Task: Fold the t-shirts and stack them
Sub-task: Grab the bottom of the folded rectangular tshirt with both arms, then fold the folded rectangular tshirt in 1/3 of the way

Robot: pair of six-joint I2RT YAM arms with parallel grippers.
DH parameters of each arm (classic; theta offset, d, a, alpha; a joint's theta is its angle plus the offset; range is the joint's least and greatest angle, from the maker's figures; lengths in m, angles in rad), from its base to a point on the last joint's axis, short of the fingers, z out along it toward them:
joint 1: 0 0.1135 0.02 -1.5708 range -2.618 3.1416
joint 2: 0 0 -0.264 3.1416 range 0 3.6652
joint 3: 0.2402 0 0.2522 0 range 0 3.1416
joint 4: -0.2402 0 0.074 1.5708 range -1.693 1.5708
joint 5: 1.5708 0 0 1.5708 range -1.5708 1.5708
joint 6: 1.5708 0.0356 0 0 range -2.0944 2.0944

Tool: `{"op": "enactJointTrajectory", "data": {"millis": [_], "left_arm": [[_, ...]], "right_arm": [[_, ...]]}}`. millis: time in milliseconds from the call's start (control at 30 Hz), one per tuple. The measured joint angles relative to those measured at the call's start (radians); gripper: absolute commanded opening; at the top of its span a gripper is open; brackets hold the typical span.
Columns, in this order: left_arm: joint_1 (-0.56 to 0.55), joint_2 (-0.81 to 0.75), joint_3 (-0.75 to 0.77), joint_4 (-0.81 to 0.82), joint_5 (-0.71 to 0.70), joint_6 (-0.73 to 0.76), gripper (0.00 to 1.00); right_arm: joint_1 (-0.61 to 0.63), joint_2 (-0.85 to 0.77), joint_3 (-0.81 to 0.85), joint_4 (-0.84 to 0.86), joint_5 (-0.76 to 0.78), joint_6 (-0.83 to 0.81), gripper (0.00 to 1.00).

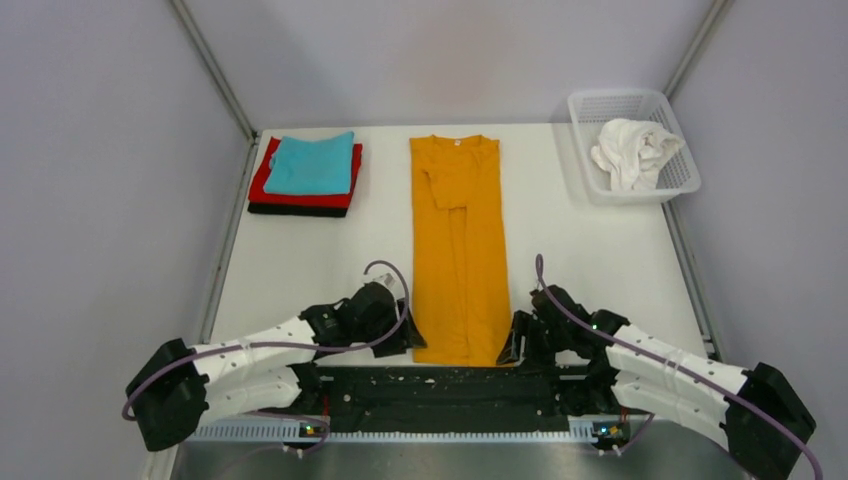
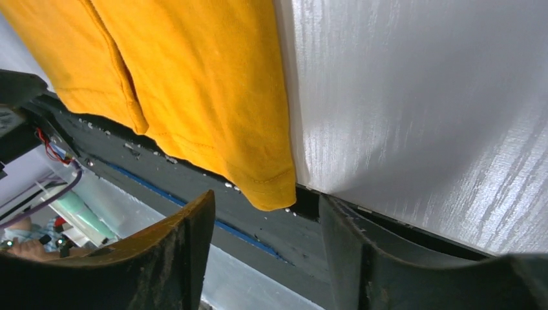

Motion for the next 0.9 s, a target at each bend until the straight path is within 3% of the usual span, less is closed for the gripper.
{"op": "enactJointTrajectory", "data": {"millis": [133,433,567,800,900], "left_arm": [[-0.014,0.089,-0.008,0.03,0.009,-0.024,0.43],[-0.04,0.183,-0.003,0.079,0.03,-0.045,0.26],[-0.041,0.229,0.02,0.084,0.03,-0.044,0.0],[-0.042,0.251,0.036,0.079,0.034,-0.042,0.0],[-0.043,0.233,0.036,0.067,0.033,-0.042,0.0]], "right_arm": [[0.0,0.037,-0.01,0.038,-0.014,0.014,0.48],[0.0,0.078,-0.01,0.085,-0.031,0.022,0.41],[0.0,0.085,-0.01,0.087,-0.031,0.024,0.36],[0.0,0.087,-0.005,0.081,-0.007,0.011,0.0],[0.0,0.087,0.014,0.086,0.019,-0.01,0.0]]}}
